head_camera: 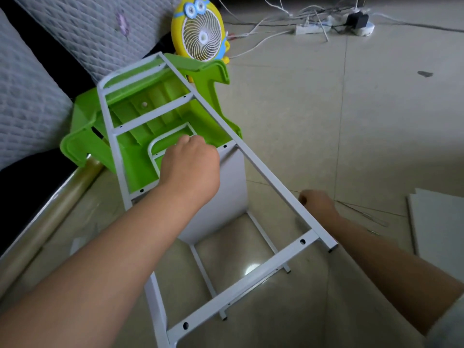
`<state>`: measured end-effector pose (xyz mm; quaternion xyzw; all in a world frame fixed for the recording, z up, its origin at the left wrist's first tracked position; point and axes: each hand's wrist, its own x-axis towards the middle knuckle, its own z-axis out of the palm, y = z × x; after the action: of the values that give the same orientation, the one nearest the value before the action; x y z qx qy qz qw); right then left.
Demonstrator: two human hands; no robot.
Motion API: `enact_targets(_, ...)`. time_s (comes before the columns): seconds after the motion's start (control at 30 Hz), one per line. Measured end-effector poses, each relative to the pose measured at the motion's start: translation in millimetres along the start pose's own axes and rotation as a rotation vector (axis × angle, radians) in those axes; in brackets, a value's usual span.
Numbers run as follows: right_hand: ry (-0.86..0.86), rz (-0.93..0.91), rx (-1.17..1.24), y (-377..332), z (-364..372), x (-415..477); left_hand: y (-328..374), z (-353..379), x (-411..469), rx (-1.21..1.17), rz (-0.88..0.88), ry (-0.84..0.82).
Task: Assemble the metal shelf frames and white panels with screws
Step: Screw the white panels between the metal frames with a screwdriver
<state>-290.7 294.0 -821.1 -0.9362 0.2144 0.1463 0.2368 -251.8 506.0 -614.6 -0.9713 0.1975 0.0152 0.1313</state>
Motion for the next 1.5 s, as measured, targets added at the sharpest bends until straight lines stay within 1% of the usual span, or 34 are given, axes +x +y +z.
enact_targets(0.07,0.140,-0.074,0.243,-27,-27,1,1,-1,1,0.008,0.007,-0.001)
enact_targets(0.2,0.272,-0.279,0.627,-92,-87,-17,-3,1,4,-0.008,0.008,0.010)
enact_targets(0.27,0.331,-0.390,0.748,-120,-113,-28,-5,1,5,-0.036,0.002,0.010)
enact_targets(0.37,0.290,-0.526,0.808,-149,-135,-43,-6,0,6,-0.083,-0.017,0.018)
enact_targets(0.43,0.228,-0.585,0.763,-159,-139,-51,-9,4,7,-0.084,-0.030,0.056)
enact_targets(0.5,0.203,-0.617,0.691,-164,-137,-55,-14,8,7,-0.112,-0.050,0.098)
enact_targets(0.73,0.279,-0.617,0.570,-160,-123,-56,-20,19,5,-0.147,0.012,0.215)
enact_targets(0.87,0.328,-0.624,0.586,-158,-117,-55,-23,19,6,-0.203,0.045,0.218)
enact_targets(0.93,0.343,-0.660,0.543,-160,-117,-54,-24,19,5,-0.210,0.055,0.220)
enact_targets(1.03,0.337,-0.752,0.407,-162,-119,-53,-26,21,6,-0.230,0.065,0.213)
enact_targets(1.17,0.322,-0.849,0.227,-163,-130,-51,-29,22,8,-0.316,0.055,0.217)
enact_targets(1.27,0.339,-0.989,0.011,-168,-138,-53,-30,20,9,-0.339,0.062,0.196)
enact_targets(1.3,0.330,-1.043,-0.072,-169,-139,-54,-31,19,10,-0.346,0.067,0.179)
enact_targets(1.37,0.379,-1.132,-0.210,-170,-139,-53,-33,16,12,-0.361,0.077,0.127)
enact_targets(1.43,0.411,-1.182,-0.304,-173,-141,-51,-37,13,13,-0.373,0.070,0.066)
enact_targets(1.5,0.390,-1.220,-0.385,-174,-143,-48,-41,10,11,-0.345,0.064,0.016)
